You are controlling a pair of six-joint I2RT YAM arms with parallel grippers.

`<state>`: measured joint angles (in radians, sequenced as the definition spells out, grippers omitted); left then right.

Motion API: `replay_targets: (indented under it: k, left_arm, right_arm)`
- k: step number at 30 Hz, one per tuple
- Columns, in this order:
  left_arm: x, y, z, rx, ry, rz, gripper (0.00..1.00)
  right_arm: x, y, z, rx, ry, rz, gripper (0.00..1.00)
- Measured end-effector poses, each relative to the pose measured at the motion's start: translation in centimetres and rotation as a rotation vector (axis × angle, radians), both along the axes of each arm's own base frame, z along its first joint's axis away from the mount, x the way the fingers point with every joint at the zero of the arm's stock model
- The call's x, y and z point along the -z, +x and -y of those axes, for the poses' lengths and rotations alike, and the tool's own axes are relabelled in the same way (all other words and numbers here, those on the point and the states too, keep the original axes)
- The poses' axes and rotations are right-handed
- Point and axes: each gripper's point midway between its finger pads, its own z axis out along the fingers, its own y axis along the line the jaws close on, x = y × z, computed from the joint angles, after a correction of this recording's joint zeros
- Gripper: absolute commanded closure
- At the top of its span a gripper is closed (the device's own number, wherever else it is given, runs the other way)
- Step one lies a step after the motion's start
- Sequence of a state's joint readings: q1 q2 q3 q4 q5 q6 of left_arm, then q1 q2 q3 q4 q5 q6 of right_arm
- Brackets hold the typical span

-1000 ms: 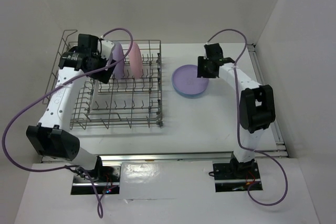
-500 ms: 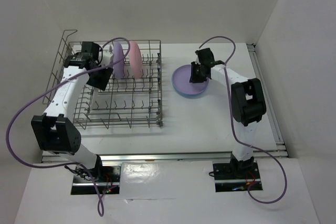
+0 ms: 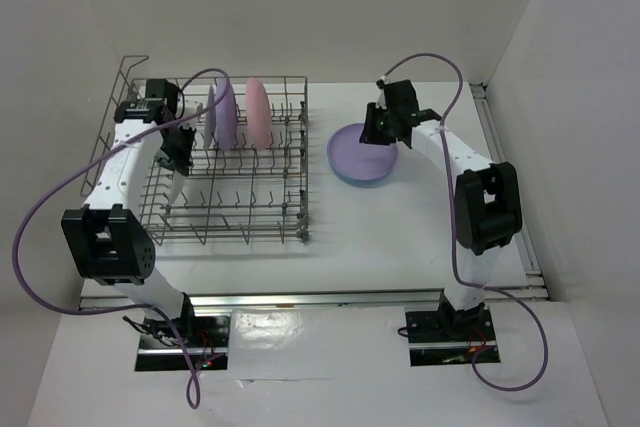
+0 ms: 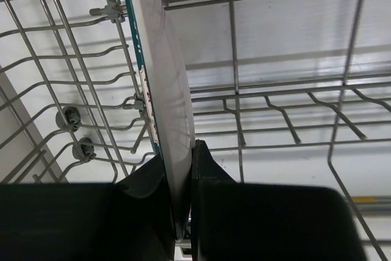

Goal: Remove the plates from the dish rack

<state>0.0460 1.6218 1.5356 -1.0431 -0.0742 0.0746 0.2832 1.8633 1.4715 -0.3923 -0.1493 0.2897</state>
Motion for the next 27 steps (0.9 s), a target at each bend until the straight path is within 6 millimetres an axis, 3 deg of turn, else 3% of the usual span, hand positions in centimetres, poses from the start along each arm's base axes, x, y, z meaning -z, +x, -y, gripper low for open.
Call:
replay_targets:
  k: [3,10,11,12,15,17,20,23,27]
  left_arm:
    - [-2.0,0.3,0.2,0.008,-0.017,0.027,1.00]
    - [-9.6,3.0,0.7,0.029,-0.040,0.242,1.00]
    - [-10.6,2.9,0.9,0.038,-0.049,0.262,1.00]
    - [-11.3,3.0,1.2,0.051,-0.056,0.278,1.00]
    - [-13.3,2.9,2.3,0.131,-0.048,0.334,1.00]
    - [-13.9,2.4,4.1,0.237,0.016,0.363,1.00]
    - [-14.1,1.5,9.0,0.484,0.129,0.434,1.00]
    - [-13.5,0.9,12.8,0.713,0.294,0.527,1.00]
    - [-11.6,2.1,14.0,0.893,0.553,0.581,1.00]
  right_arm:
    - [-1.4,-0.1,-0.3,-0.009,0.015,0.026,0.71]
    - [-3.1,0.2,-1.0,-0.026,0.040,0.054,0.68]
    - [-3.4,0.2,-1.0,-0.026,0.044,0.056,0.64]
    - [-3.7,0.3,-1.1,-0.026,0.049,0.059,0.50]
    - [-5.4,0.7,-1.7,-0.031,0.085,0.078,0.34]
    - [-7.1,0.8,-2.0,-0.038,0.134,0.097,0.22]
    - [-10.5,0.5,-2.1,-0.068,0.252,0.131,0.17]
    - [-14.0,1.0,-0.6,-0.073,0.357,0.190,0.17]
    - [-18.1,1.3,0.0,-0.127,0.477,0.260,0.17]
